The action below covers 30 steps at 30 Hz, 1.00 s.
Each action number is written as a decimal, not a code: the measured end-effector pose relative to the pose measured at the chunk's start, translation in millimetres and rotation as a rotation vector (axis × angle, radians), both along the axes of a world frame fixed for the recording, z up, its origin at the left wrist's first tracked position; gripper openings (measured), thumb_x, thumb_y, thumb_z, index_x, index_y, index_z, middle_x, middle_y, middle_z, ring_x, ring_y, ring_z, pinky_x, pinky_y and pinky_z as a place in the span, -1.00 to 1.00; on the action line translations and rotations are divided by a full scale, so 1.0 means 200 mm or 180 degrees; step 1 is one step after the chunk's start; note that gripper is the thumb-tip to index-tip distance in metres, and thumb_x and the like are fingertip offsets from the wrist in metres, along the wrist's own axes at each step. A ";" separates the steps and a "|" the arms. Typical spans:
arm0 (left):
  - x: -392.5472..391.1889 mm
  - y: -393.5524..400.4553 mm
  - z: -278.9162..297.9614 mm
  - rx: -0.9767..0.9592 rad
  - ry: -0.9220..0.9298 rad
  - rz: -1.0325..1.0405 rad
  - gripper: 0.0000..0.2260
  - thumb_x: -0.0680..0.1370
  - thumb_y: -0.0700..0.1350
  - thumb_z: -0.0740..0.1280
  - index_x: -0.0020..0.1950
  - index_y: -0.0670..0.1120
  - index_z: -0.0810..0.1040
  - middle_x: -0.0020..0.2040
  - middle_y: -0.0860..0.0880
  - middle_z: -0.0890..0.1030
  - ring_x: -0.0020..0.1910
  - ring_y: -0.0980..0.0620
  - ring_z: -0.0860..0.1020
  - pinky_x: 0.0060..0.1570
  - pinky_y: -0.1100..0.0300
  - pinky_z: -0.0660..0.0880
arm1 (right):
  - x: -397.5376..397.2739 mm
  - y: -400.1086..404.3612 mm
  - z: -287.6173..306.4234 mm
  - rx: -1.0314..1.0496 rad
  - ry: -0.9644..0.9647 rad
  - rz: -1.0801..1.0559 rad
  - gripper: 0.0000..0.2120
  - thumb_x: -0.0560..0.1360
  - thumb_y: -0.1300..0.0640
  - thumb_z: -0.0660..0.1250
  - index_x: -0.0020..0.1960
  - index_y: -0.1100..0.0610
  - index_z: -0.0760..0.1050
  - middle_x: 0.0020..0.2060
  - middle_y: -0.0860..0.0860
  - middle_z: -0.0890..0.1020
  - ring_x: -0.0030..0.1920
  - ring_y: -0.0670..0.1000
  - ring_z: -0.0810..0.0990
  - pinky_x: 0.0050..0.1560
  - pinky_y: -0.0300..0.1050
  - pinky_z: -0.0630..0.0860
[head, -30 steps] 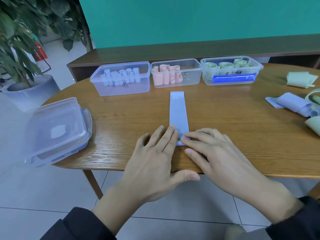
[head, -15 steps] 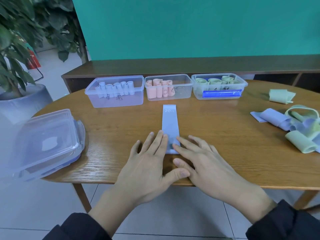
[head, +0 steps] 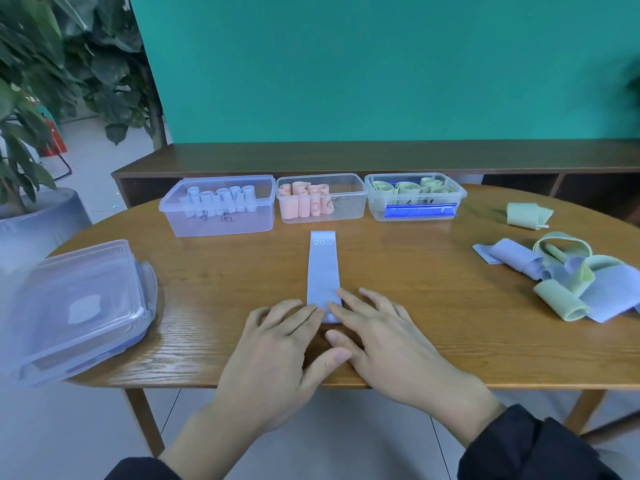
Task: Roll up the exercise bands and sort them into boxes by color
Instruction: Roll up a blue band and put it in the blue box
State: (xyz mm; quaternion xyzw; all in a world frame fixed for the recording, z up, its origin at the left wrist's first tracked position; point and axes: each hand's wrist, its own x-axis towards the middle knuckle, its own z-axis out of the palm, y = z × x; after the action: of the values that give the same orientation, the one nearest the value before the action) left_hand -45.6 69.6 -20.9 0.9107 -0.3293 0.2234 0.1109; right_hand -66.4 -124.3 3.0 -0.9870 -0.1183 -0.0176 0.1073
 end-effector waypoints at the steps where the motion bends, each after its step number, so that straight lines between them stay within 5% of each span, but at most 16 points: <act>1: 0.00 0.00 0.01 0.0027 0.0056 0.0043 -0.38 0.66 0.36 0.00 0.31 -0.04 0.61 0.25 0.11 0.64 0.33 0.03 0.51 0.22 0.08 0.35 | 0.00 0.00 0.00 -0.0034 -0.0019 0.0001 -0.45 0.67 -0.25 -0.08 0.62 -0.13 0.08 0.63 -0.16 0.04 0.61 0.01 -0.08 0.58 0.01 -0.04; 4: 0.01 -0.01 0.02 0.0135 0.0206 0.0164 -0.35 0.66 0.37 -0.04 0.35 -0.04 0.60 0.29 0.12 0.63 0.39 0.01 0.50 0.22 0.00 0.46 | -0.01 0.00 -0.02 0.0083 -0.0181 0.0086 -0.41 0.65 -0.26 -0.11 0.63 -0.10 0.05 0.62 -0.17 0.06 0.61 0.00 -0.04 0.56 -0.02 0.01; 7: 0.01 -0.01 0.04 0.0291 0.0390 0.0259 -0.32 0.65 0.39 -0.09 0.42 -0.02 0.54 0.38 0.13 0.57 0.47 0.02 0.42 0.26 -0.01 0.43 | -0.02 -0.01 -0.05 0.0479 -0.0439 0.0187 -0.39 0.62 -0.24 -0.08 0.58 -0.03 0.25 0.55 -0.15 0.31 0.57 -0.04 0.14 0.53 -0.01 0.24; 14: 0.02 -0.02 0.06 0.0383 0.1025 0.0351 -0.11 0.45 0.51 -0.44 0.67 0.12 -0.02 0.65 0.22 0.00 0.63 0.14 -0.17 0.56 0.03 0.00 | 0.00 -0.01 -0.07 0.0517 -0.0338 0.0143 -0.42 0.65 -0.23 -0.05 0.59 -0.02 0.24 0.53 -0.14 0.36 0.57 -0.01 0.17 0.56 0.06 0.16; 22: 0.03 0.00 0.06 -0.0254 0.1190 0.0417 0.00 0.37 0.63 -0.25 0.66 0.08 0.05 0.64 0.22 0.02 0.60 0.26 -0.16 0.54 0.19 -0.08 | 0.04 0.00 -0.03 0.0161 -0.0055 0.0072 -0.45 0.70 -0.17 -0.01 0.64 -0.04 0.05 0.61 -0.15 0.14 0.63 -0.01 -0.07 0.61 0.12 -0.07; 30: 0.02 -0.01 0.04 0.0403 0.0944 0.0408 -0.13 0.47 0.54 -0.25 0.65 0.09 0.10 0.64 0.20 0.11 0.62 0.15 -0.11 0.54 0.08 -0.01 | 0.08 0.01 -0.02 0.0085 -0.0005 0.0019 -0.43 0.69 -0.20 -0.03 0.64 -0.01 0.04 0.63 -0.12 0.09 0.63 0.03 -0.07 0.60 0.20 -0.08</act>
State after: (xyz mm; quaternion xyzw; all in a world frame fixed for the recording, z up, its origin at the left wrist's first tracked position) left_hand -40.7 68.2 -12.5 0.9580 -0.2640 0.0720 0.0862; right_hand -50.8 -122.6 -1.7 -0.9851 -0.1211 -0.0197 0.1204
